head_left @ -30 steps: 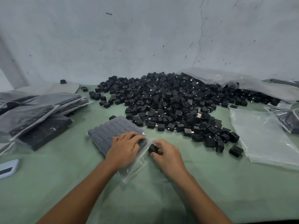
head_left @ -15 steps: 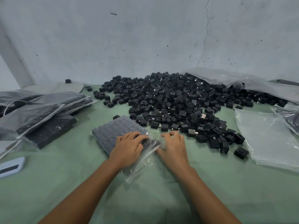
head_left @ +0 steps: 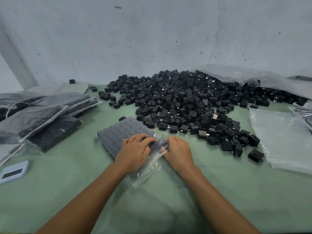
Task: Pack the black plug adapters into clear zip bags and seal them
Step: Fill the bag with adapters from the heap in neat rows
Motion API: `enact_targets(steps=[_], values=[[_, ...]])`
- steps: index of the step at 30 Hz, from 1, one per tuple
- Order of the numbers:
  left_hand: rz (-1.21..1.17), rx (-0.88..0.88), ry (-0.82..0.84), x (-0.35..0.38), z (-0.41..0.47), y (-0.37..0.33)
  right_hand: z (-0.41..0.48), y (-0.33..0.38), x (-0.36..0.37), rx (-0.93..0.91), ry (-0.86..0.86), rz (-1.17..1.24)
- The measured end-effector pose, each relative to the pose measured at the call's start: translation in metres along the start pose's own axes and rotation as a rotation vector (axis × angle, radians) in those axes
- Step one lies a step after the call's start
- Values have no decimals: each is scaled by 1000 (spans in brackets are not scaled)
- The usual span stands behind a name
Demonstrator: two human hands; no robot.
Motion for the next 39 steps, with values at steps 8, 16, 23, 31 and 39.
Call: enact_targets(steps=[8, 16, 23, 31, 39], values=[[-6, -15, 5, 0, 0, 1, -2, -5, 3, -67, 7, 46], [-1, -17, 13, -1, -1, 1, 10, -1, 2, 77, -57, -107], [25, -22, 6, -1, -1, 0, 7, 2, 5, -23, -30, -75], [32, -25, 8, 0, -2, 0, 6, 2, 3, 1, -42, -76], [45, -37, 28, -1, -3, -1, 10, -5, 3, 74, -61, -58]])
Point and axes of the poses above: each hand's wrist, its own z-axis towards the middle knuckle, its own x-axis out of the palm, y = z × x, the point moved 9 cm from there along z, towards the middle knuckle, and after that the axes turned 13 degrees about x, right-handed, at the moved point
